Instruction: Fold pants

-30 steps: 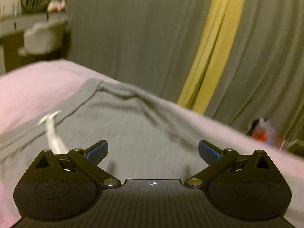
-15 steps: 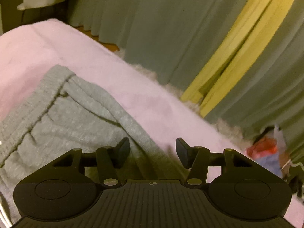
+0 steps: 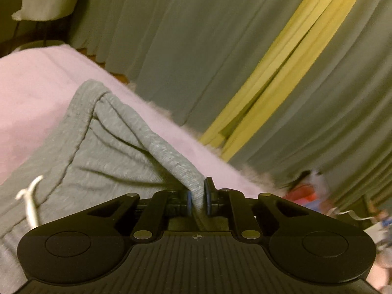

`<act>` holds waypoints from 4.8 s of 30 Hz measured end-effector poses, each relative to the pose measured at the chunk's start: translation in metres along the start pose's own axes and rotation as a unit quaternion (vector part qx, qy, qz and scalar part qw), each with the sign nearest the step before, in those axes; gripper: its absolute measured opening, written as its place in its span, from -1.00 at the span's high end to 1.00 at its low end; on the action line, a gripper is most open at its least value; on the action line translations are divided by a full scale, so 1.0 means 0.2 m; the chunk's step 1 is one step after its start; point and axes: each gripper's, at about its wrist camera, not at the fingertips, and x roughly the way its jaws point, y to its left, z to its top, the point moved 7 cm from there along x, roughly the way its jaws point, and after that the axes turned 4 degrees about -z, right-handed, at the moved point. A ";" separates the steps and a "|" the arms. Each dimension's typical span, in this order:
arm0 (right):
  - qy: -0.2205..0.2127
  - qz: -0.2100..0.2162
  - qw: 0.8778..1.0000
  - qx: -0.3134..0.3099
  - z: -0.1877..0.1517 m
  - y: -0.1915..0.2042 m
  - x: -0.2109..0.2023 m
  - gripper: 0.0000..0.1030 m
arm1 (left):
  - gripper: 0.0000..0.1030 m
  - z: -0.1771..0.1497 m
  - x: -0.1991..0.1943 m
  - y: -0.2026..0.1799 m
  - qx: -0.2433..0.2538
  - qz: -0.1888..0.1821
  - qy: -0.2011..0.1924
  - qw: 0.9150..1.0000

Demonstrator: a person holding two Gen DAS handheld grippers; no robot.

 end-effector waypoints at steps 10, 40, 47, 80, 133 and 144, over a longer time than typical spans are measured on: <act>0.005 -0.035 0.997 -0.067 0.28 -0.20 -0.48 0.91 | 0.70 -0.58 -0.63 0.31 0.015 0.006 0.012 1.000; 0.098 -0.135 0.967 -0.191 0.17 -0.47 -0.28 0.88 | -0.85 -0.86 -0.81 0.42 0.011 0.133 -0.056 0.989; 0.075 -0.118 0.980 -0.141 0.27 -0.52 -0.41 0.68 | -0.86 -1.06 -0.69 0.18 0.100 0.111 -0.012 0.989; 0.046 -0.087 0.983 -0.154 0.13 -0.32 -0.68 -0.08 | -1.00 -1.41 -0.64 -0.23 0.287 0.046 -0.050 0.956; 0.141 -0.021 0.925 -0.353 -0.56 0.02 -0.19 -0.83 | -1.00 -1.36 0.32 -0.86 0.323 0.081 0.055 0.941; 0.125 -0.014 0.922 -0.366 -0.55 0.05 -0.22 -0.79 | -1.00 -1.72 -0.14 -0.78 0.308 0.033 0.015 0.951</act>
